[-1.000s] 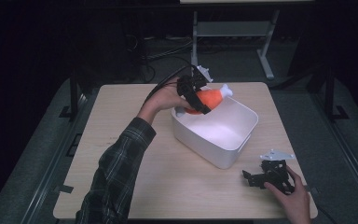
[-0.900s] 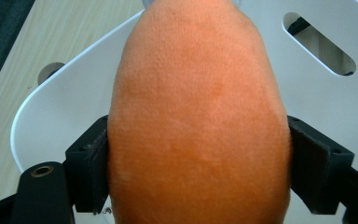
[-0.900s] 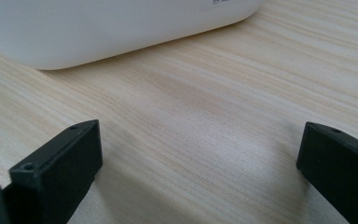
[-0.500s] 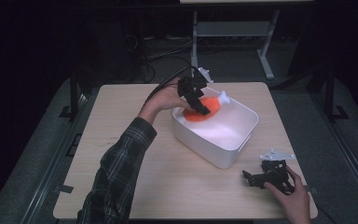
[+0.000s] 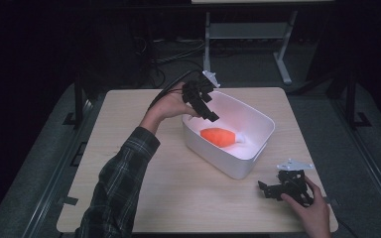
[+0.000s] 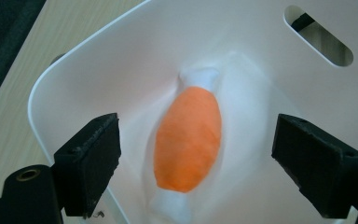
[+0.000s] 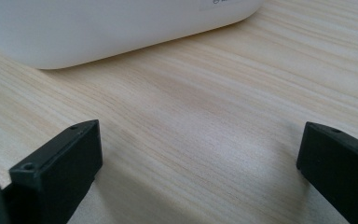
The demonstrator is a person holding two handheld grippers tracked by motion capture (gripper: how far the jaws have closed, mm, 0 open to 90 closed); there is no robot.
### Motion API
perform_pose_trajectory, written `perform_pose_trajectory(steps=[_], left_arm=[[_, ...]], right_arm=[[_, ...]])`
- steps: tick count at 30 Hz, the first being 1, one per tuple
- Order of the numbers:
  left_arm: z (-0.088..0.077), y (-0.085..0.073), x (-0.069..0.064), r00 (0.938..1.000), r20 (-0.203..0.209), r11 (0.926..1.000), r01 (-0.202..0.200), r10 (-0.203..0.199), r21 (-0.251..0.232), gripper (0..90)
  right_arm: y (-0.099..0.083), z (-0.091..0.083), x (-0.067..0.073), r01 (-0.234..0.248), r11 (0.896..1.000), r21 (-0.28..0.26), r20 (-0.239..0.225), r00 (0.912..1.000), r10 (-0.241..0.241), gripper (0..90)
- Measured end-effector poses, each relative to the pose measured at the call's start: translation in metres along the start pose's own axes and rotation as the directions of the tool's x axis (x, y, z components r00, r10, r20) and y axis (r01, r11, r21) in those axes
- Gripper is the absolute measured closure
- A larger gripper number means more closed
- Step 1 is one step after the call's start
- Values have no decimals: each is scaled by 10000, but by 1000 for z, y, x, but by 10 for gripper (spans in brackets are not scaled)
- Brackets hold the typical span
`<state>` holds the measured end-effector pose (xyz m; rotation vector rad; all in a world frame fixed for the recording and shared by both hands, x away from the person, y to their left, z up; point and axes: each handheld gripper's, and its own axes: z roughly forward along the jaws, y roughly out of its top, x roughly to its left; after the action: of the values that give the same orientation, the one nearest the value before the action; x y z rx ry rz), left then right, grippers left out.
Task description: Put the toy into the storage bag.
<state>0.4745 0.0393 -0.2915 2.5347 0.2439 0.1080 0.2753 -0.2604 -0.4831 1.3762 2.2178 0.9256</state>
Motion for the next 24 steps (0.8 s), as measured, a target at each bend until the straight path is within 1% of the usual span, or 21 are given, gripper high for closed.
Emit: perform_pose_trajectory(steps=[5,8,11,14,16,20,21,23,24], left_arm=[[-9,-5,-3,10000,-90,10000,36,-37,-85,148],[-16,-13,-5,9996,-193,9995,183,-188,-243,148],[-22,-20,-7,9992,-313,9995,229,-236,-233,148],[-29,-28,-9,9980,-469,9987,414,-429,-312,150],[-31,-30,-9,9977,-529,9987,409,-424,-289,150],[-39,-43,-12,9940,-817,9966,691,-726,-452,150],[-39,-43,-12,9940,-817,9966,691,-726,-452,150],[-43,-51,-13,9910,-959,9947,882,-930,-525,150],[-43,-51,-13,9910,-959,9947,882,-930,-525,150]], right_arm=[[0,0,0,-6,10000,-7,-2,10000,6,0],[0,0,0,-7,10000,-9,-2,10000,7,0],[0,0,0,8,10000,-15,0,10000,-8,0],[0,0,0,-6,10000,-9,-6,10000,6,0],[0,0,0,1,10000,-12,-4,10000,-1,0],[0,0,0,2,10000,-10,-1,10000,-2,0],[0,0,0,2,10000,-10,-1,10000,-2,0],[0,0,0,-1,10000,-7,1,10000,1,0],[0,0,0,-1,10000,-7,1,10000,1,0]])
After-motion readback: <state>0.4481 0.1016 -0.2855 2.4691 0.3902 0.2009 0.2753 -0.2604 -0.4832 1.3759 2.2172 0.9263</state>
